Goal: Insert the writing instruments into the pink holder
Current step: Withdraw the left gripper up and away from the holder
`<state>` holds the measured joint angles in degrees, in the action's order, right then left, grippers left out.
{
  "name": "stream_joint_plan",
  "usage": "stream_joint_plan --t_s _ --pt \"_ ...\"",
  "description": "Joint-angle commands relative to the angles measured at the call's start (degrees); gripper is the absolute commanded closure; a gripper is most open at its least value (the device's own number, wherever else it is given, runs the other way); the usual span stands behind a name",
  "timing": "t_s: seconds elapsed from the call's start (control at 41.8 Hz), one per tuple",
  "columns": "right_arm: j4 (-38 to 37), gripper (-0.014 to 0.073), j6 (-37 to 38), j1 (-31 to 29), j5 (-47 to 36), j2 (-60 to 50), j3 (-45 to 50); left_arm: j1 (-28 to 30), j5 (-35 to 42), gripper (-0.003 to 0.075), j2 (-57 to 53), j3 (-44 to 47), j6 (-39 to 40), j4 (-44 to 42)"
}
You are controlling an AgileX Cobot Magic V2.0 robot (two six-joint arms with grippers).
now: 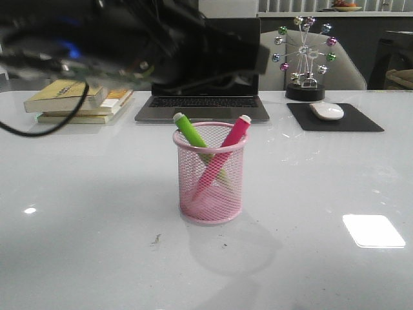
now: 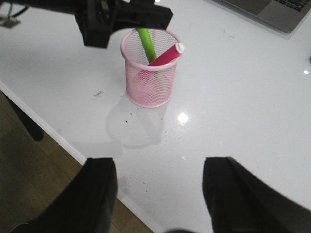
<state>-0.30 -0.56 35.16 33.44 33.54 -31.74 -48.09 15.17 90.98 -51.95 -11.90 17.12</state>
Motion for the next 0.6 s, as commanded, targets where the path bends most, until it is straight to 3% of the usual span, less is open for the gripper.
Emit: stream_joint_plan --t_s 0.0,0.143,0.263,0.574 --pt "-0.8 0.0094 -0.5 0.0 -4.0 -0.1 -1.6 1.8 -10.6 0.0311 -7.3 -4.4 -0.1 -4.0" --pt "-0.8 0.0094 -0.5 0.0 -4.0 -0.1 -1.6 3.7 -33.4 0.0311 -13.4 -9.4 -0.1 -12.6" --pt "-0.8 0.0094 -0.5 0.0 -4.0 -0.1 -1.6 3.9 -44.8 0.0311 -18.0 -10.9 0.5 -18.0" --pt "-0.8 0.0094 -0.5 0.0 -4.0 -0.1 -1.6 3.7 -55.5 0.0316 -29.6 -4.5 4.7 -26.6"
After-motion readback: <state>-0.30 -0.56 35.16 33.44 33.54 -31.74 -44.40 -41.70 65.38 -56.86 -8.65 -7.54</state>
